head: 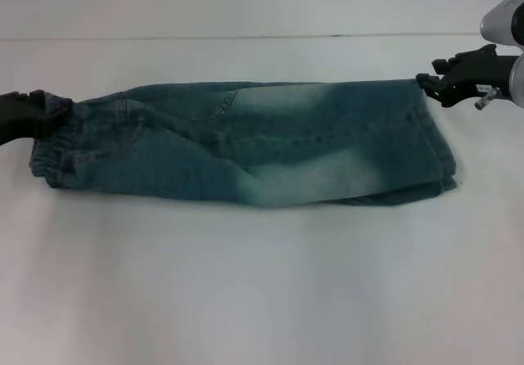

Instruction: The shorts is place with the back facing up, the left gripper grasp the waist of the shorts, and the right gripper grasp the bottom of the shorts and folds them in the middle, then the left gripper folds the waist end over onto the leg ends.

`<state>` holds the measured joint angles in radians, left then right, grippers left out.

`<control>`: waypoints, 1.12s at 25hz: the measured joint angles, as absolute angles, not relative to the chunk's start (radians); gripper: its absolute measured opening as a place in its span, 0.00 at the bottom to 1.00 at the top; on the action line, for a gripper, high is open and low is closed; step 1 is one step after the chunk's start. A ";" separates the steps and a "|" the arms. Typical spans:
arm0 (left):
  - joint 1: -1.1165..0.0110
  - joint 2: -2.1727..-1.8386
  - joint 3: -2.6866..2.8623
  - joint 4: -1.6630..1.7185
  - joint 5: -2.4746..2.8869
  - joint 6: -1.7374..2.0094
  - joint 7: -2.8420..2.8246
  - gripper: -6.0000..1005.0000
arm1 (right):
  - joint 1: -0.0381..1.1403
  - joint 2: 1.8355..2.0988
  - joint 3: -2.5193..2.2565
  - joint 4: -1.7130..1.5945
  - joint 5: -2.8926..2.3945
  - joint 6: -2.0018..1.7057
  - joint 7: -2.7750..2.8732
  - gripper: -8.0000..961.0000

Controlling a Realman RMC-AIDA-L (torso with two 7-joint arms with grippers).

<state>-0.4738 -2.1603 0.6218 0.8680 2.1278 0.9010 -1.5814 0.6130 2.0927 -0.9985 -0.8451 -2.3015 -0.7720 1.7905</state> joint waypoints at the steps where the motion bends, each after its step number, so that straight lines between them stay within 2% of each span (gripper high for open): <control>1: -0.473 -2.160 0.624 0.869 2.128 0.899 -1.581 0.39 | 0.612 2.092 -0.998 -0.845 -2.310 -0.772 1.793 0.08; 3: -0.469 -2.161 0.626 0.871 2.128 0.896 -1.581 0.46 | 0.609 2.090 -0.994 -0.846 -2.326 -0.780 1.796 0.32; 7: -0.451 -2.161 0.622 0.882 2.125 0.901 -1.580 0.60 | 0.587 2.088 -0.985 -0.872 -2.332 -0.793 1.797 0.49; 14: -0.362 -2.164 0.614 0.992 2.075 1.051 -1.558 0.75 | 0.504 2.091 -0.989 -0.946 -2.184 -0.865 1.704 0.79; 23: -0.250 -2.167 0.483 1.033 2.066 1.322 -1.412 0.93 | 0.412 2.088 -0.981 -0.984 -1.945 -1.052 1.506 0.89; 28: -0.234 -2.164 0.451 0.969 2.106 1.358 -1.315 0.93 | 0.406 2.091 -0.975 -0.975 -1.939 -1.072 1.483 0.91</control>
